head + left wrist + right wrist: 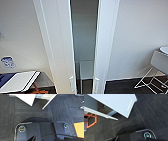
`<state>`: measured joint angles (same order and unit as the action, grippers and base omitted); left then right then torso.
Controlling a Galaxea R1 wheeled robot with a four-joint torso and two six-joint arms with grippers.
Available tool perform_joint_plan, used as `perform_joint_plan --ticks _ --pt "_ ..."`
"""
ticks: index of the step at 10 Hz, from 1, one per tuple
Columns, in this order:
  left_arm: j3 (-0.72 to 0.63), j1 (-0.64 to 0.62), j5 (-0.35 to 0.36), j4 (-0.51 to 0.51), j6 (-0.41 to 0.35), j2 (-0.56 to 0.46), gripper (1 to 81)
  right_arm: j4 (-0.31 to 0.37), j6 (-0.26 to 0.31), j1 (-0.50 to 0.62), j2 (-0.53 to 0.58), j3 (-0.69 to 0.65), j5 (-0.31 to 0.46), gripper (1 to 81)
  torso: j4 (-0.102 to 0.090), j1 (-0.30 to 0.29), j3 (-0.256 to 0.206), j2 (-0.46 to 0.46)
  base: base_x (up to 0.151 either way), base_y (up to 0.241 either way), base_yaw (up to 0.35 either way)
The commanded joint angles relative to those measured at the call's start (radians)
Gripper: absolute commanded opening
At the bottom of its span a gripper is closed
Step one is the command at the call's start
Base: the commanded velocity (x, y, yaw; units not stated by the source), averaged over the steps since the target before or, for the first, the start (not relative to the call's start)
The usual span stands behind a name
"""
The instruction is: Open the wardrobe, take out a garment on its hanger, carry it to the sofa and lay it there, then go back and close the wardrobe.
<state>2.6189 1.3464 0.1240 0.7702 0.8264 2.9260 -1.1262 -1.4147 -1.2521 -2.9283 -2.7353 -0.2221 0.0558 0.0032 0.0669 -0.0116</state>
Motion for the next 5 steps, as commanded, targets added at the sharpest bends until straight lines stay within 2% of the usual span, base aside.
perform_joint_plan --ticks 1,3,4,5 --pt "0.032 0.038 -0.02 0.167 -0.01 0.021 81.1 -0.216 0.003 -0.057 -0.076 -0.053 0.158 81.1 0.0 0.0 0.0 0.0 0.0 0.0 0.0" --pt "0.032 0.093 -0.02 0.178 -0.021 0.036 81.1 -0.227 0.002 -0.157 -0.087 -0.036 0.172 81.1 0.0 0.0 0.0 0.0 0.0 0.0 0.0" --pt "0.032 0.112 -0.015 0.176 -0.056 0.052 81.1 -0.227 0.005 -0.2 -0.103 -0.02 0.184 81.1 0.0 -0.001 0.0 0.0 0.0 0.0 0.0" --pt "0.032 0.123 -0.021 0.176 -0.067 0.069 81.1 -0.241 0.028 -0.237 -0.119 -0.023 0.187 81.1 0.0 -0.001 -0.001 0.0 0.0 0.0 0.0"
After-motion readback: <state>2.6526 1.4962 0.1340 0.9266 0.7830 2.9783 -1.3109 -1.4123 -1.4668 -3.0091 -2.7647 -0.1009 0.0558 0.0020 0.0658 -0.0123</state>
